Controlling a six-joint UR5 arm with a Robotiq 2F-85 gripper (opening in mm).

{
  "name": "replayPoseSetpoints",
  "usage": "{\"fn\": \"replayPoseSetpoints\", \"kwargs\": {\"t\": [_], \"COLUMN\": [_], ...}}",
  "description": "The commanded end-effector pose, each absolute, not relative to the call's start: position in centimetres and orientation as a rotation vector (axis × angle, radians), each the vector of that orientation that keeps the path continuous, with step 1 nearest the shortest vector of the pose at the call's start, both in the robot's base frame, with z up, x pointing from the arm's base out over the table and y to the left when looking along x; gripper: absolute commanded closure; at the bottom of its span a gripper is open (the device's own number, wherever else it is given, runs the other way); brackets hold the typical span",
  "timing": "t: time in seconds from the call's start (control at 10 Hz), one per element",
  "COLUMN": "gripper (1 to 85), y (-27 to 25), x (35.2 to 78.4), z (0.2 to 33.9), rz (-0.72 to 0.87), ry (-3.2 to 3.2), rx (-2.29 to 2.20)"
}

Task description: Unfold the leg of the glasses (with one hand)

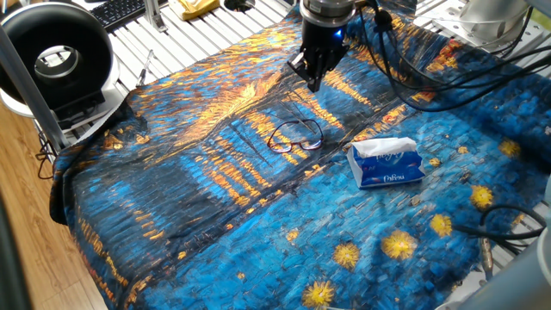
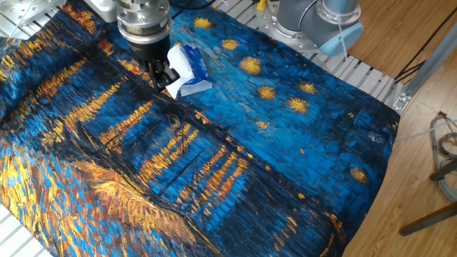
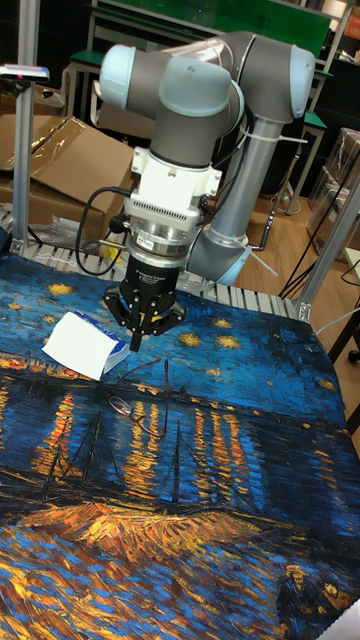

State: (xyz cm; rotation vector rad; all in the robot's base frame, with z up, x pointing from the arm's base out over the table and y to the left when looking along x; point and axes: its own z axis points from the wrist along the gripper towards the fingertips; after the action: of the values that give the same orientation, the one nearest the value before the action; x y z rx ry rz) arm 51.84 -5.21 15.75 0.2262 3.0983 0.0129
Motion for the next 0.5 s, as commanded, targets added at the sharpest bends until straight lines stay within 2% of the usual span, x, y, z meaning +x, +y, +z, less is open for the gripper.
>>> {"fn": "replayPoseSetpoints", "kwargs": {"t": [0.0,0.4], "gripper": [84.7,84.7], "y": [-5.17,-5.57], "x": [52.41,52.62], "z": [15.63,15.25], "rz": [0.043,0.032], "ry": [3.078,3.078], "rx": [0.214,0.167]}}
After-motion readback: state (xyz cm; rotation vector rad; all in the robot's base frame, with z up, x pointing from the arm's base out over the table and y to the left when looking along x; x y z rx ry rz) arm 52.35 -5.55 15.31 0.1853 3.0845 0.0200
